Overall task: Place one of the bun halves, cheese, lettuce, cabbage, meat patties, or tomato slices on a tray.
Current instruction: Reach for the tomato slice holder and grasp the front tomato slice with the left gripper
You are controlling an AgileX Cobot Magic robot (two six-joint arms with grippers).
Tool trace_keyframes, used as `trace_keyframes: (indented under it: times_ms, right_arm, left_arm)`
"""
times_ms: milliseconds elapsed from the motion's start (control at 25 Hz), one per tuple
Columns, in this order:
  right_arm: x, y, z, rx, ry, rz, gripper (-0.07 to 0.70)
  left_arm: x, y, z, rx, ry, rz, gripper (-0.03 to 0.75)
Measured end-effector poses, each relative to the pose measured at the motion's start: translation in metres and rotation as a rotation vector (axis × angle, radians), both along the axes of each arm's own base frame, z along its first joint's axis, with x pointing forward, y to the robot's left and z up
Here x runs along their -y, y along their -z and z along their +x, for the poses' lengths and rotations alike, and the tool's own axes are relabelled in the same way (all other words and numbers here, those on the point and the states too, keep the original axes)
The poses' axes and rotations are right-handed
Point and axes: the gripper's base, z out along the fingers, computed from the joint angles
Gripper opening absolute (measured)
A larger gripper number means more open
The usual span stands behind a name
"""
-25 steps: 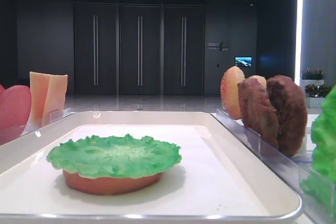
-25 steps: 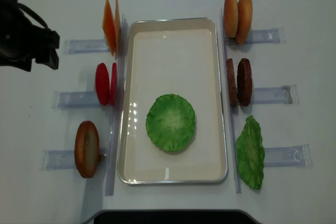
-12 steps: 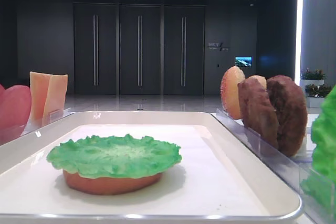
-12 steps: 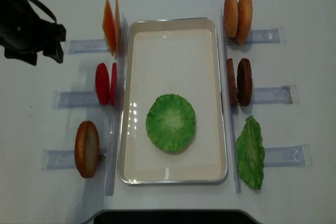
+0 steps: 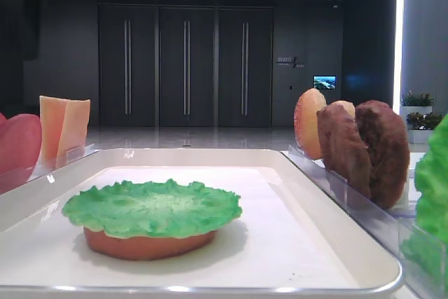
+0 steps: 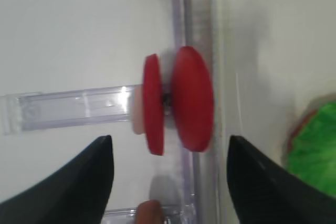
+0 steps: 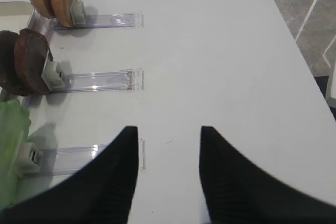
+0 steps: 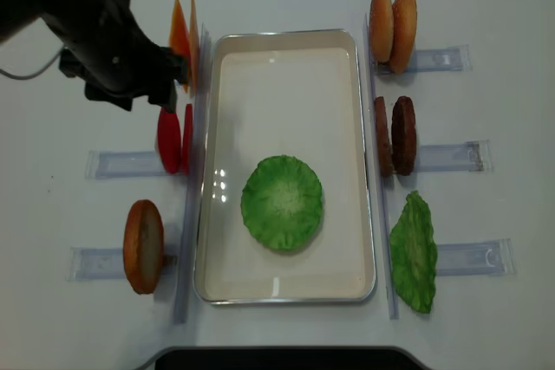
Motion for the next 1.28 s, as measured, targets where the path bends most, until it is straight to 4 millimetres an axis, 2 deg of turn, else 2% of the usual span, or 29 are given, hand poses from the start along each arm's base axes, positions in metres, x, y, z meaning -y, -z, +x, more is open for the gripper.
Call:
trace_keyframes:
  times_ms: [120, 280, 640, 1280]
  right_arm:
    - [0.0, 0.0, 0.0, 0.0, 0.0, 0.0, 0.274]
    - [0.0, 0.0, 0.0, 0.0, 0.0, 0.0, 0.274]
    - [0.0, 0.0, 0.0, 0.0, 0.0, 0.0, 0.274]
    - [0.0, 0.0, 0.0, 0.0, 0.0, 0.0, 0.274]
  left_arm:
    - [0.021, 0.003, -0.006, 0.003, 0.034, -0.007, 0.517]
    - [0.035, 0.011, -0.008, -0.019, 0.047, -0.005, 0.517]
    - [0.036, 0.019, -0.004, -0.029, 0.028, 0.017, 0.517]
    - [0.042, 0.053, 0.014, -0.045, 0.032, 0.067, 0.517]
